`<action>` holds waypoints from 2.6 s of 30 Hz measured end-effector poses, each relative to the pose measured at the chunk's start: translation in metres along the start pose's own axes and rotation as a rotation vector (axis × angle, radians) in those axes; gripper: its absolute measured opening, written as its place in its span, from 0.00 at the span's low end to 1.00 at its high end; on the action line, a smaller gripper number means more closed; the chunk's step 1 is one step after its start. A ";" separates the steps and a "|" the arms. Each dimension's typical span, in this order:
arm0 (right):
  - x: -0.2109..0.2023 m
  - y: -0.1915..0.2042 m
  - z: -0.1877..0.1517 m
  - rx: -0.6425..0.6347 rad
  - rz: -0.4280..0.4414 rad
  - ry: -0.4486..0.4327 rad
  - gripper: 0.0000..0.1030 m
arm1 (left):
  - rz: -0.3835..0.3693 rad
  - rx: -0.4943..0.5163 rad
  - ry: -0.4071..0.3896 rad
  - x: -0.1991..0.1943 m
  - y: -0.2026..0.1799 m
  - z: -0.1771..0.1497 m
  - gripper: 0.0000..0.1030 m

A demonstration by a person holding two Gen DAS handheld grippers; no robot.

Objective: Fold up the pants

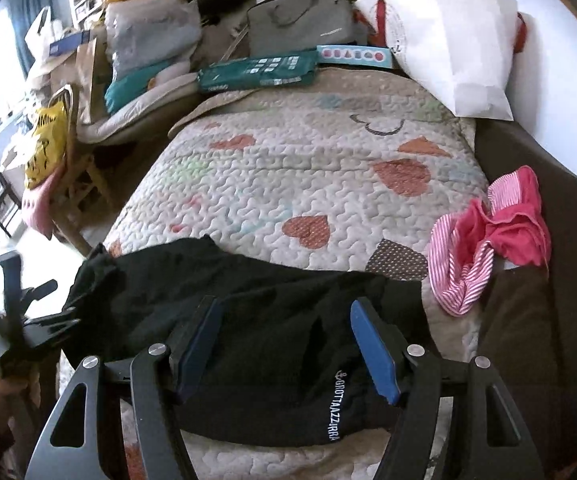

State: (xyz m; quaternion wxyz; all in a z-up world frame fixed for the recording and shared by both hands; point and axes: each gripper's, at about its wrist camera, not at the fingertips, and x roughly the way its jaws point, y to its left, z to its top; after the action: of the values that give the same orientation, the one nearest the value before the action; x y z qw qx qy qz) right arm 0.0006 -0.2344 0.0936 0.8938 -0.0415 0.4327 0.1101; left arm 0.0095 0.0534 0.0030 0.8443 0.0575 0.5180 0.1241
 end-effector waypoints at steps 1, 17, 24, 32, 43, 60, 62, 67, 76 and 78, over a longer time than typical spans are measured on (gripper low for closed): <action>0.001 0.002 0.000 -0.004 0.001 0.001 0.70 | -0.026 -0.078 0.027 0.004 0.014 -0.005 0.08; 0.007 -0.020 0.019 0.042 -0.030 0.003 0.73 | -0.277 -0.715 0.235 0.005 0.158 -0.099 0.26; 0.035 -0.078 0.026 0.258 0.090 0.102 0.77 | -0.328 -0.613 0.034 -0.039 0.143 -0.069 0.38; 0.092 -0.108 0.009 0.294 -0.069 0.233 0.79 | -0.384 -0.492 0.018 -0.041 0.106 -0.057 0.38; 0.086 -0.076 0.004 0.094 -0.122 0.264 0.54 | -0.381 -0.475 0.015 -0.032 0.108 -0.058 0.38; 0.081 -0.087 0.007 0.181 -0.035 0.265 0.10 | -0.382 -0.471 0.020 -0.020 0.103 -0.059 0.38; 0.077 -0.092 0.017 0.181 -0.070 0.237 0.09 | -0.379 -0.469 0.020 -0.019 0.102 -0.059 0.38; 0.083 -0.103 0.026 0.152 -0.186 0.270 0.09 | -0.379 -0.462 0.026 -0.014 0.099 -0.060 0.38; 0.083 -0.128 0.014 0.260 -0.175 0.269 0.81 | -0.389 -0.474 0.041 -0.008 0.098 -0.061 0.38; 0.082 -0.128 0.017 0.259 -0.155 0.241 0.81 | -0.389 -0.471 0.041 -0.009 0.099 -0.061 0.38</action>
State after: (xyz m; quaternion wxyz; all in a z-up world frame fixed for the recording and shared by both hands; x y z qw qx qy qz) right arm 0.0925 -0.3431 0.0376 0.8393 0.0279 0.5426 -0.0214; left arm -0.0633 0.1441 0.0047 0.8317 -0.2425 0.4934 0.0780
